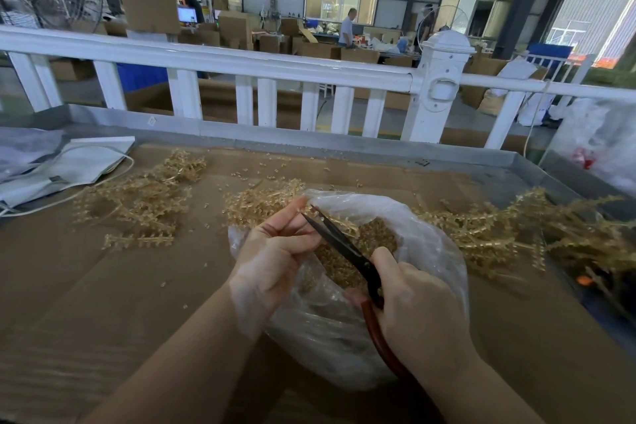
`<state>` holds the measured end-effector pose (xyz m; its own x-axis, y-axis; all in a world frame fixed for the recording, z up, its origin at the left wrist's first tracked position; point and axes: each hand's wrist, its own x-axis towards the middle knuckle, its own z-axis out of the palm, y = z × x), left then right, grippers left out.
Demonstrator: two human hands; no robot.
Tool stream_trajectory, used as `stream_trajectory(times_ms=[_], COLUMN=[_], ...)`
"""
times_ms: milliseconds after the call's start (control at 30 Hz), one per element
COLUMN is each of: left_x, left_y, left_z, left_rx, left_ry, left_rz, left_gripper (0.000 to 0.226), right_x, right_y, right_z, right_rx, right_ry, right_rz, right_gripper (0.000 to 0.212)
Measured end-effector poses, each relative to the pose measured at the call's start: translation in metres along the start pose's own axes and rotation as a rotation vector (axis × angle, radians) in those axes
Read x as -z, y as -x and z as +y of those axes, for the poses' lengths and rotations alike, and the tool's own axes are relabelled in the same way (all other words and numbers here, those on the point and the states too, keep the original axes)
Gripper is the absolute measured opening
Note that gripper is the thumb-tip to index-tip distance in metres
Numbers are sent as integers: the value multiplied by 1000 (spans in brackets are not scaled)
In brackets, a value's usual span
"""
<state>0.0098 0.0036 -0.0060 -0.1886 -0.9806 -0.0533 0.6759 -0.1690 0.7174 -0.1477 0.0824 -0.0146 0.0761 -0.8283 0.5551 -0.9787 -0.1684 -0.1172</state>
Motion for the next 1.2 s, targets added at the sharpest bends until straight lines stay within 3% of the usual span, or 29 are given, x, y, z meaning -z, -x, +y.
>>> stream_trajectory(times_ms=[467, 767, 933, 1067, 1200], left_x=[5, 6, 10, 10, 8], left_y=[-5, -6, -3, -6, -7], left_z=[-7, -12, -11, -12, -14], left_rx=[-34, -47, -22, -17, -74], left_ry=[-36, -111, -103, -108, -121], left_rz=[27, 39, 94, 189, 209], left_gripper=[80, 61, 47, 23, 38], right_x=[0, 5, 9, 10, 8], right_y=[-1, -1, -5, -5, -6], right_z=[1, 0, 1, 0, 0], right_rx=[21, -23, -233, -255, -259], right_ry=[28, -31, -433, -467, -452], right_rz=[-20, -93, -173, -190, -224], right_gripper=[39, 38, 38, 38, 37])
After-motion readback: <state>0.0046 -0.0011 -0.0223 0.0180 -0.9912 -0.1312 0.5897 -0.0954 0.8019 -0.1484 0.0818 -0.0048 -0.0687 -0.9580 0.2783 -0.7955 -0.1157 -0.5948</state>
